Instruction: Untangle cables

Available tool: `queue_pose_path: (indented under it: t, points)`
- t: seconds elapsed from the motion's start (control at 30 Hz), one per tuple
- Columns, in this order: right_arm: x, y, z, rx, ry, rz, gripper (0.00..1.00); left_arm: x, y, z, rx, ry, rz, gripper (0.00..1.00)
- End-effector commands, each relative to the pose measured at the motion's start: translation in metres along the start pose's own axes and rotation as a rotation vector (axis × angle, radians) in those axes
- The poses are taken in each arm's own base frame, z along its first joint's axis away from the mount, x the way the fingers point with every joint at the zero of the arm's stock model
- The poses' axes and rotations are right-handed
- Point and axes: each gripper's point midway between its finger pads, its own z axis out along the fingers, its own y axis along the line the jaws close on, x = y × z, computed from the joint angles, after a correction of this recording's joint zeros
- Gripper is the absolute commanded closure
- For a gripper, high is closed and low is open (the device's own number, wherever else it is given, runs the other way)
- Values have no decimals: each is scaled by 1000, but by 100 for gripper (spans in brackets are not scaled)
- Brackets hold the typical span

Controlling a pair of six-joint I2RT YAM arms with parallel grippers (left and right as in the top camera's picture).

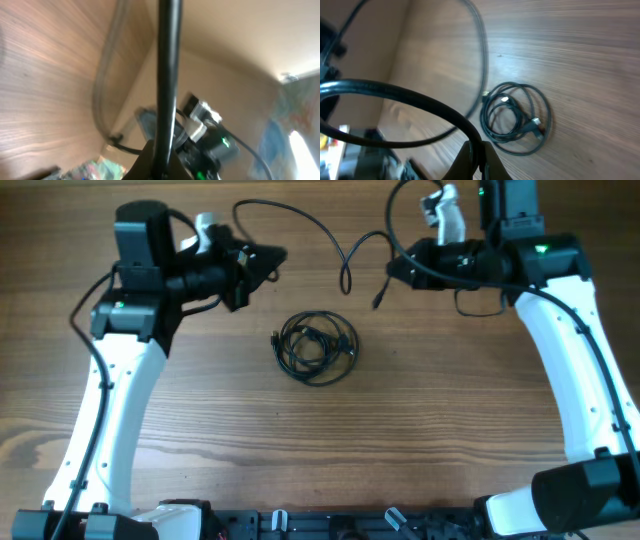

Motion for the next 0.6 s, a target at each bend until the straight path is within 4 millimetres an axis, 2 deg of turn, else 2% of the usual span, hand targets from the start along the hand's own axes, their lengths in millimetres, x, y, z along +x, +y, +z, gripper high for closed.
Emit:
queue_pose_path:
  t: [0.0, 0.13, 0.2, 0.4, 0.57]
  points:
    - [-25, -68, -43, 291, -191, 268, 96, -45, 35, -19, -156, -206, 130, 96]
    - [-35, -139, -90, 547, -340, 437, 96, -73, 94, -49, -436, -410, 71, 96]
    - [-35, -161, -111, 607, -379, 481, 96, -83, 108, -63, -533, -484, 95, 96]
    - [-30, -191, -139, 654, -425, 557, 96, -90, 113, -70, -576, -527, 113, 96]
    - [-16, -222, -172, 842, -531, 737, 96, -111, 128, -102, -725, -717, 121, 96]
